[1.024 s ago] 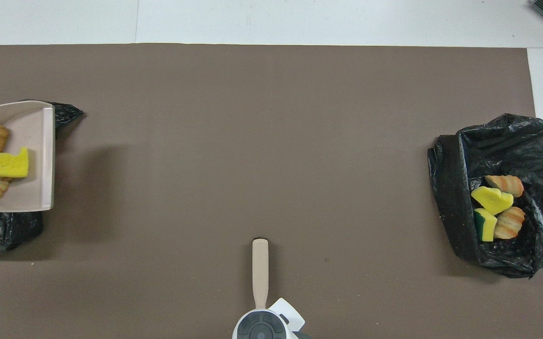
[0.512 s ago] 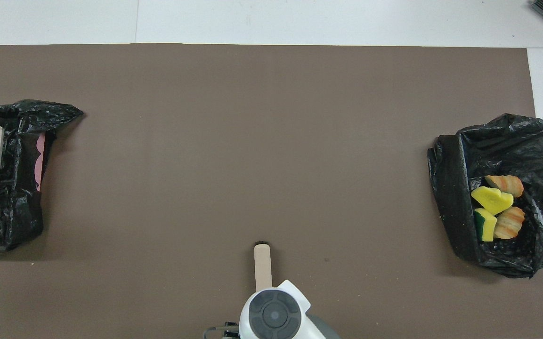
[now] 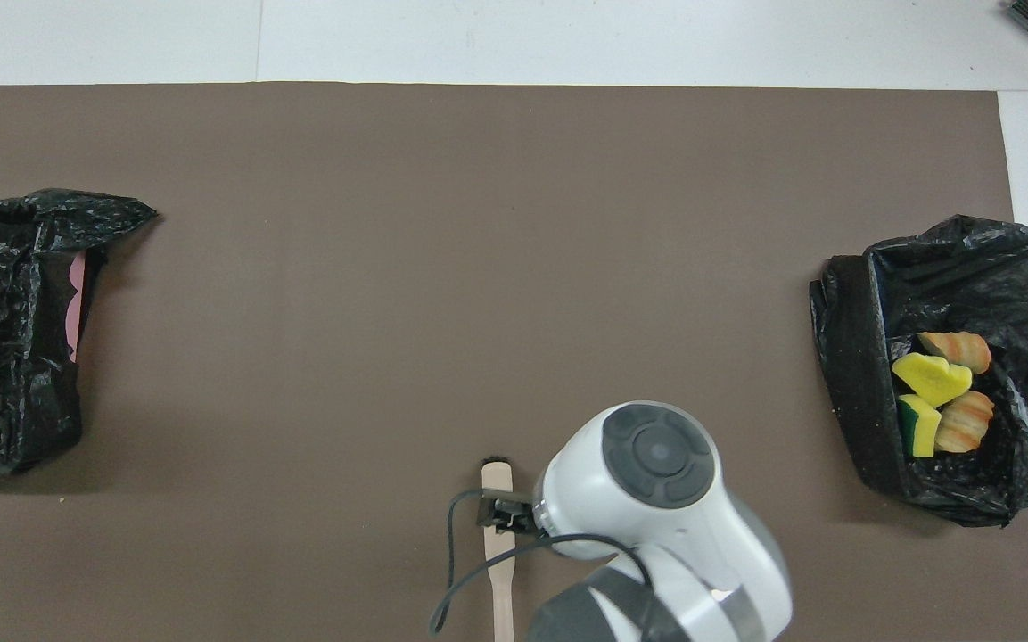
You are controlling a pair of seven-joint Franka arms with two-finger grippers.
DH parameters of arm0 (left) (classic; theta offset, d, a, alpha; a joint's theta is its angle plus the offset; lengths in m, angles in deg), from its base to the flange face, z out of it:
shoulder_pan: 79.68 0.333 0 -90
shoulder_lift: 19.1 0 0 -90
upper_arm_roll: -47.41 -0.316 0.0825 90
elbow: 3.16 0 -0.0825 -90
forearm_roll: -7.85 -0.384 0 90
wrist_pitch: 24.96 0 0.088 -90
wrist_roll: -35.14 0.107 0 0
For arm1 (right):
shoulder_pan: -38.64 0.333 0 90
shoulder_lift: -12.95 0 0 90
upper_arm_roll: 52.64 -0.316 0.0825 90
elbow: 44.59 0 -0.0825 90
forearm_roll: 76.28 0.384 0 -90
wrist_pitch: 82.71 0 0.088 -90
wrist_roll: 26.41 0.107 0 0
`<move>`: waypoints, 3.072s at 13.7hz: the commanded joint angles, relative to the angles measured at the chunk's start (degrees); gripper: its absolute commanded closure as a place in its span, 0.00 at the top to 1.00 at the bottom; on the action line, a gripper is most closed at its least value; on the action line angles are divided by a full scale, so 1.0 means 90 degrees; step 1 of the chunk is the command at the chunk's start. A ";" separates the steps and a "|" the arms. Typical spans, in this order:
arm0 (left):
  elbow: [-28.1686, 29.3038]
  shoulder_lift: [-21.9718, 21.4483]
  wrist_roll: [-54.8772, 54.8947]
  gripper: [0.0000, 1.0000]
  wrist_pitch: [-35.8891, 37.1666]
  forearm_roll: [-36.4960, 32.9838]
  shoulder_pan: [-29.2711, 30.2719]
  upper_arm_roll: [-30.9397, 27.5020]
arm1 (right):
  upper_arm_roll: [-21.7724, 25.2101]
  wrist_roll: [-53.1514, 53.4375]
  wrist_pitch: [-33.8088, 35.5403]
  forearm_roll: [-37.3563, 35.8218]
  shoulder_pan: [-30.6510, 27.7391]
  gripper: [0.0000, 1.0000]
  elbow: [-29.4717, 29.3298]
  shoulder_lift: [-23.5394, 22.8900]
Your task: Sweep and dump trash in bin
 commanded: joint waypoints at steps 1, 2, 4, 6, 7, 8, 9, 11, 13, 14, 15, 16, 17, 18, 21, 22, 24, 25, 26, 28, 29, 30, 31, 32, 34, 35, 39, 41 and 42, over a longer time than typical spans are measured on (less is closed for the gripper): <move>0.0838 -0.0618 -0.0778 0.00 -0.0209 -0.1022 -0.0260 -0.0076 | -0.0101 -0.0231 0.0019 -0.0328 -0.0569 1.00 -0.0110 -0.0034; 0.0994 -0.0736 -0.1031 0.00 -0.0209 -0.1394 -0.0291 -0.0076 | -0.0101 -0.0494 0.0028 -0.0445 -0.0775 1.00 -0.0226 -0.0044; 0.1220 -0.0922 -0.1404 0.00 -0.0161 -0.2233 -0.0369 -0.0076 | -0.0111 -0.0944 0.0048 -0.0505 -0.1272 1.00 -0.0480 -0.0044; 0.1221 -0.0942 -0.1453 0.00 -0.0043 -0.2899 -0.0399 -0.0086 | -0.0082 -0.0965 0.0077 -0.0525 -0.1498 1.00 -0.0656 -0.0015; 0.1211 -0.1000 -0.1454 0.00 -0.0024 -0.2940 -0.0399 -0.0086 | -0.0053 -0.0984 0.0097 -0.0534 -0.1654 1.00 -0.0812 -0.0024; 0.1192 -0.1088 -0.1454 0.00 -0.0023 -0.2941 -0.0389 -0.0086 | -0.0043 -0.0994 0.0155 -0.0563 -0.1830 1.00 -0.1036 -0.0025; 0.1182 -0.1156 -0.1444 0.00 -0.0023 -0.2912 -0.0389 -0.0066 | -0.0043 -0.1062 0.0281 -0.0757 -0.1976 1.00 -0.1328 -0.0054; 0.1143 -0.1245 -0.1463 0.00 0.0006 -0.2688 -0.0408 -0.0017 | 0.0064 -0.1306 0.0719 -0.1167 -0.1998 1.00 -0.1943 -0.0054; 0.1075 -0.1255 -0.1463 0.00 0.0190 -0.1978 -0.0515 0.0012 | 0.0327 -0.1627 0.1314 -0.1499 -0.1958 1.00 -0.2588 -0.0122; 0.1026 -0.1255 -0.1463 0.00 0.0327 -0.1626 -0.0613 0.0002 | 0.0396 -0.1938 0.1588 -0.1617 -0.1949 1.00 -0.2823 -0.0132; 0.1025 -0.1255 -0.1473 0.00 0.0522 -0.1371 -0.0739 0.0012 | 0.0455 -0.2212 0.1794 -0.1783 -0.1949 1.00 -0.2989 -0.0132; 0.1025 -0.1255 -0.1521 0.00 0.0707 -0.1146 -0.0905 0.0012 | 0.0542 -0.2408 0.2018 -0.1958 -0.1949 1.00 -0.3136 -0.0132; 0.1025 -0.1255 -0.1590 0.00 0.0854 -0.0883 -0.1003 0.0012 | 0.0630 -0.2536 0.2204 -0.2047 -0.1949 1.00 -0.3350 -0.0190; 0.1016 -0.1255 -0.1610 0.00 0.1039 -0.0648 -0.1140 0.0012 | 0.0747 -0.2634 0.2419 -0.2058 -0.1939 1.00 -0.3604 -0.0287; 0.0996 -0.1255 -0.1823 0.00 0.1576 0.0278 -0.1550 0.0012 | 0.0875 -0.2829 0.2791 -0.2436 -0.1803 1.00 -0.4210 -0.0541; 0.0996 -0.1255 -0.1999 0.00 0.1742 0.0485 -0.1648 0.0012 | 0.0933 -0.2908 0.2899 -0.2526 -0.1763 1.00 -0.4357 -0.0571; 0.1006 -0.1303 -0.2486 0.00 0.2055 0.1099 -0.1911 0.0041 | 0.1012 -0.2918 0.2958 -0.2507 -0.1753 1.00 -0.4494 -0.0659; 0.1025 -0.1323 -0.2808 0.00 0.2192 0.1383 -0.2067 0.0041 | 0.1070 -0.2908 0.2949 -0.2468 -0.1753 1.00 -0.4514 -0.0659; 0.1054 -0.1362 -0.3236 0.00 0.2338 0.1675 -0.2233 0.0041 | 0.1119 -0.2841 0.2919 -0.2458 -0.1734 1.00 -0.4514 -0.0650; 0.1103 -0.1420 -0.4145 0.00 0.2651 0.2359 -0.2594 0.0041 | 0.1332 -0.2859 0.2880 -0.2390 -0.1724 1.00 -0.4505 -0.0572; 0.1103 -0.1459 -0.4555 0.00 0.2855 0.2633 -0.2789 0.0041 | 0.1528 -0.2889 0.2880 -0.2177 -0.1724 1.00 -0.4485 -0.0552; 0.1132 -0.1489 -0.5158 0.00 0.3002 0.2954 -0.2985 0.0041 | 0.1713 -0.2908 0.2890 -0.1924 -0.1705 1.00 -0.4437 -0.0513; 0.1133 -0.1528 -0.6005 0.00 0.3130 0.3277 -0.3219 0.0041 | 0.1831 -0.2908 0.2958 -0.1834 -0.1685 1.00 -0.4388 -0.0465; 0.1133 -0.1538 -0.6816 0.00 0.3228 0.3531 -0.3463 0.0041 | 0.1842 -0.2918 0.2968 -0.1833 -0.1675 1.00 -0.4291 -0.0416; 0.1133 -0.1586 -0.7913 0.00 0.3248 0.4010 -0.3951 0.0041 | 0.1842 -0.2918 0.2987 -0.1833 -0.1636 1.00 -0.4105 -0.0328; 0.1123 -0.1587 -0.8518 0.00 0.3238 0.4244 -0.4195 0.0041 | 0.1823 -0.2928 0.3065 -0.1833 -0.1626 1.00 -0.4104 -0.0327; 0.1094 -0.1587 -1.1117 0.00 0.2694 0.4997 -0.5104 0.0051 | 0.1677 -0.3162 0.3387 -0.1833 -0.1626 1.00 -0.4075 -0.0269; 0.1045 -0.1441 -1.1928 0.00 0.2449 0.5291 -0.5562 0.0051 | 0.1666 -0.3182 0.3427 -0.1833 -0.1626 1.00 -0.4046 -0.0249; 0.1074 -0.1401 -1.2357 0.00 0.2206 0.5311 -0.5777 0.0061 | 0.1666 -0.3191 0.3417 -0.1843 -0.1626 1.00 -0.4046 -0.0249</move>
